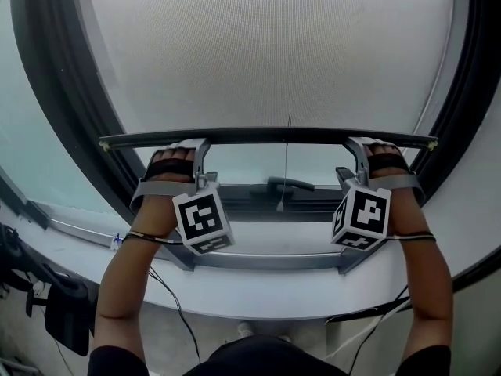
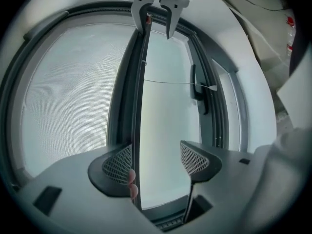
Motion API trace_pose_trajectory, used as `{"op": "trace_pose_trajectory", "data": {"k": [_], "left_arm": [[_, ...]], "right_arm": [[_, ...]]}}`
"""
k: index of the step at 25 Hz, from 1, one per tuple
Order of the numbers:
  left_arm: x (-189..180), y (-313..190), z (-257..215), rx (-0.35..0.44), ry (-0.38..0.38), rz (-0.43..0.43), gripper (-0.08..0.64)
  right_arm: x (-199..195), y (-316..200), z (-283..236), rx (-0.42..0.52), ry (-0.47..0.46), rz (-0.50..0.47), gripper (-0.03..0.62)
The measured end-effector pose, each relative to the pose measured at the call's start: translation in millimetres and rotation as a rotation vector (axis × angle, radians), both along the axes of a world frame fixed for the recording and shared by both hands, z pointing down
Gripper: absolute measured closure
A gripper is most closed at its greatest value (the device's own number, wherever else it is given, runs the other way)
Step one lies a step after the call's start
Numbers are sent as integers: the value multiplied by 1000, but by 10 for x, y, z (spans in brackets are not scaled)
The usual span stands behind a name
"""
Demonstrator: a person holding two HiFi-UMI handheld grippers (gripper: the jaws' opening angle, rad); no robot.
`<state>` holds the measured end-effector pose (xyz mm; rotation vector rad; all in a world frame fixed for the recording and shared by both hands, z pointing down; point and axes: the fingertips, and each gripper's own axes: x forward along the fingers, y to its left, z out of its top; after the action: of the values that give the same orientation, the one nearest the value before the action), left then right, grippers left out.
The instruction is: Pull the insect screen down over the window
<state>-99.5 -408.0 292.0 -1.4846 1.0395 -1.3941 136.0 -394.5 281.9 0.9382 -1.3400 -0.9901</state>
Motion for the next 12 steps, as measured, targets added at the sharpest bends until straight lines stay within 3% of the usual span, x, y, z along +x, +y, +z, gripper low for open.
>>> {"op": "trace_pose_trajectory", "data": {"k": [5,9,12], "left_arm": [[44,24,250,9,2,-29,247],[12,44,664,-100,-17,-30,247],[-11,63,1169,-120,-36,-36,247]], "right_arm": [[38,43,270,-29,-6,11,328],[1,65,653,-126,-26,4,328],[2,77,1182,-150,-7,12,328]]}}
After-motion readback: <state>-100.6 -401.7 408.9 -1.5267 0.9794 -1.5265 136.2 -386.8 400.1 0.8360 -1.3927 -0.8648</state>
